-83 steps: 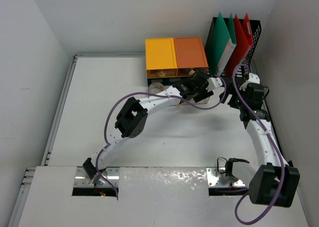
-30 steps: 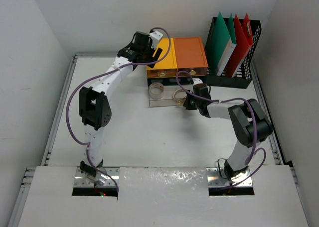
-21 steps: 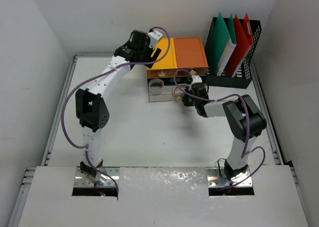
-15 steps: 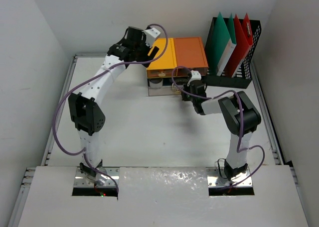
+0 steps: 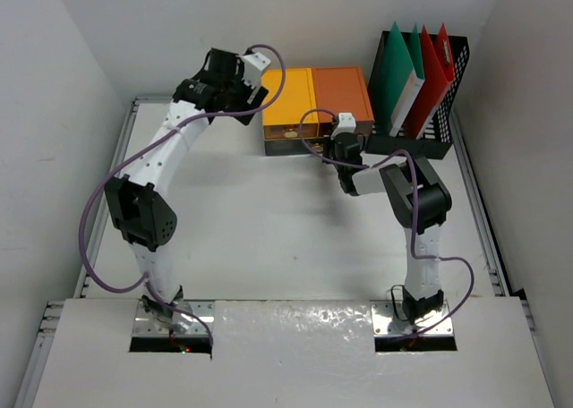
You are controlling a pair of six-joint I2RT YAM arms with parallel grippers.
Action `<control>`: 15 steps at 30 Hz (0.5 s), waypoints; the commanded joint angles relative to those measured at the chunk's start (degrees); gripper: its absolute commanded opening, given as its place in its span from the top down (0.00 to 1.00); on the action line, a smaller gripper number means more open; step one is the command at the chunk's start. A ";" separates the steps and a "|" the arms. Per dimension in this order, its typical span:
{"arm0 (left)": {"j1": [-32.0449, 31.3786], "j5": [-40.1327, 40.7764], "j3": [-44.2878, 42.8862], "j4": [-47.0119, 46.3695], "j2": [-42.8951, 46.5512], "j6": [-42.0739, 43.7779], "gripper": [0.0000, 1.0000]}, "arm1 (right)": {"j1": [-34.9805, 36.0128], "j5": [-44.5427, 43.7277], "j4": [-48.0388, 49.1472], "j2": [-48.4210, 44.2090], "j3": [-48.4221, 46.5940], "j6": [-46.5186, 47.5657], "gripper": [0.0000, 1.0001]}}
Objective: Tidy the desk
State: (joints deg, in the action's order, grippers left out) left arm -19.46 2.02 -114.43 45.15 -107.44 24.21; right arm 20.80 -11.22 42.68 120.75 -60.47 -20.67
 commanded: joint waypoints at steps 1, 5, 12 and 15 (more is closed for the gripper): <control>0.65 1.32 1.93 -0.41 3.81 0.93 0.24 | 0.03 -2.57 5.32 0.80 -3.25 2.29 1.00; 0.83 1.67 4.38 -0.41 6.53 0.93 0.24 | 0.12 -2.84 3.03 1.60 -5.19 3.88 1.00; 0.92 3.34 10.19 -0.93 14.26 0.67 0.23 | 0.12 -1.18 -1.61 -12.00 4.29 4.58 1.00; 1.01 4.04 15.01 -1.29 19.09 0.40 0.20 | 0.03 0.06 -17.84 -22.72 6.85 5.99 0.92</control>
State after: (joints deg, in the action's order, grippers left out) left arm -19.11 4.69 -101.82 46.04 -94.50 24.84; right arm 21.10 -12.05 33.67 109.78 -53.93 -16.53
